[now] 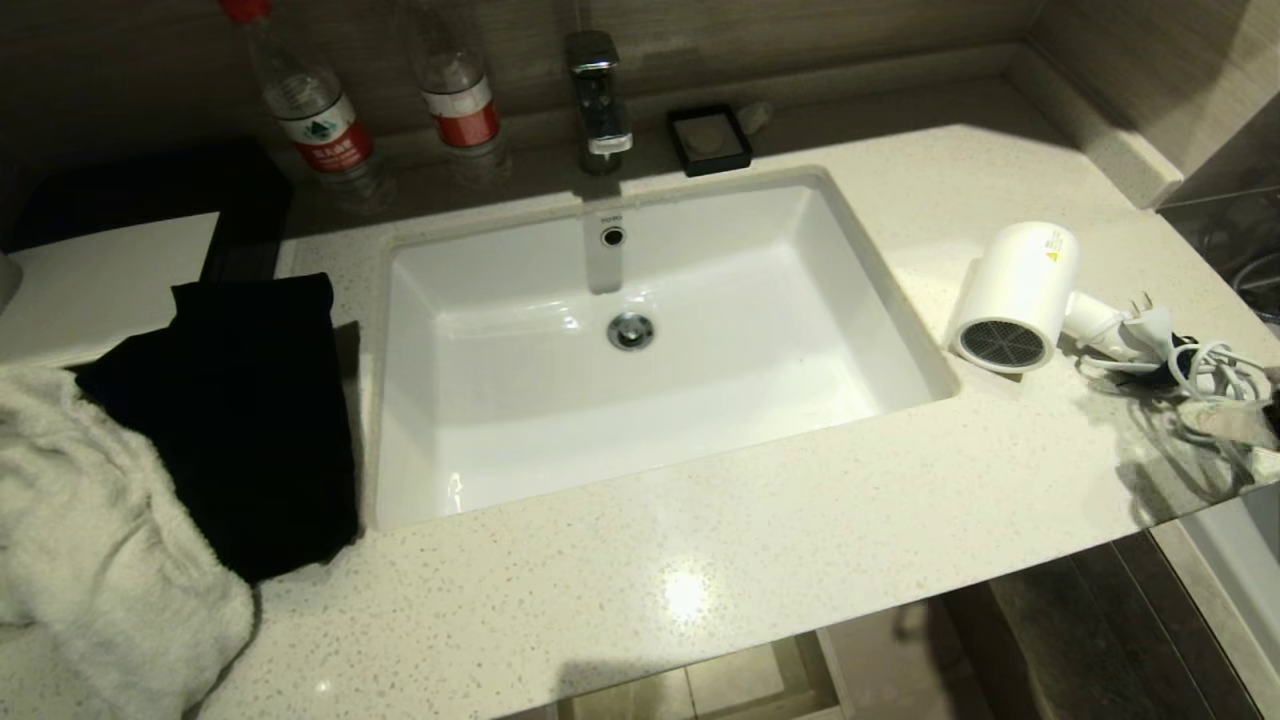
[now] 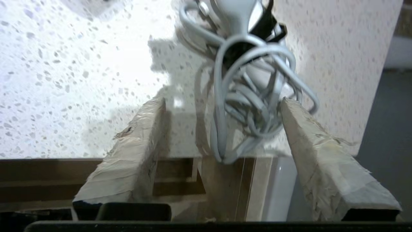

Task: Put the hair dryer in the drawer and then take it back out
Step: Pick up the hairdryer

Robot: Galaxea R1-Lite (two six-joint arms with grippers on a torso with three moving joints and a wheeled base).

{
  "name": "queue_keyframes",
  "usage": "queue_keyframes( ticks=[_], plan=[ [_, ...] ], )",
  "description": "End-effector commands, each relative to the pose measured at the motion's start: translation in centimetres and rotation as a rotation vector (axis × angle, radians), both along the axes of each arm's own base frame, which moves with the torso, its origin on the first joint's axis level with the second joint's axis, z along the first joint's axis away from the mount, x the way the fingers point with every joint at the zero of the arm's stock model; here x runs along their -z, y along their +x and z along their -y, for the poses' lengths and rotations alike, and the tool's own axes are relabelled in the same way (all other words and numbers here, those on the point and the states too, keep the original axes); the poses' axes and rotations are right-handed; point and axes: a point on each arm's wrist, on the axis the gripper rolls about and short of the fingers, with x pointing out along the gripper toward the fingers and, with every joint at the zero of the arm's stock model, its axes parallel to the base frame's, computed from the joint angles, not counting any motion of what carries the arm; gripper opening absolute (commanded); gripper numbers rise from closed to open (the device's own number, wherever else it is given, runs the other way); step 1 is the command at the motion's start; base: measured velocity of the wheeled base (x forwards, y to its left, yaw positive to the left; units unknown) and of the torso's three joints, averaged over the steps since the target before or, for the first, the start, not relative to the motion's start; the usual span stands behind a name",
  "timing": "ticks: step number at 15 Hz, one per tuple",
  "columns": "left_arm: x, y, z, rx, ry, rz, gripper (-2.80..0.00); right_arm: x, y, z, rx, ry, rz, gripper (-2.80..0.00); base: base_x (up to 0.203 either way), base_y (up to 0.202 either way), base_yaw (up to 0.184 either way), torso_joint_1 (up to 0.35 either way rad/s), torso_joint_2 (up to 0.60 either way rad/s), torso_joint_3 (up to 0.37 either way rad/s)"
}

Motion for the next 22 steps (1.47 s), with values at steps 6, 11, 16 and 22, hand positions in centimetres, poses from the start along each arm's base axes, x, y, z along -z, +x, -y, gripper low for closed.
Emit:
queue_keyframes(
  ticks=[6, 11, 16, 22],
  plan=[
    [0.0, 0.0, 0.0, 0.000, 0.000, 0.000, -2.80, 0.2, 2.2, 2.2, -0.214, -0.039, 0.020, 0.00, 0.000, 0.000, 0.000, 0.000, 0.00, 0.000],
    [0.0, 0.0, 0.0, 0.000, 0.000, 0.000, -2.80, 0.3, 3.0, 3.9, -0.251, -0.070, 0.020, 0.00, 0.000, 0.000, 0.000, 0.000, 0.00, 0.000],
    [0.0, 0.0, 0.0, 0.000, 0.000, 0.000, -2.80, 1.7, 4.6, 5.0, -0.235, -0.033, -0.041, 0.00, 0.000, 0.000, 0.000, 0.000, 0.00, 0.000],
    [0.0, 0.0, 0.0, 0.000, 0.000, 0.001, -2.80, 2.2, 8.2, 6.3, -0.284, 0.015, -0.049, 0.00, 0.000, 0.000, 0.000, 0.000, 0.00, 0.000]
  ],
)
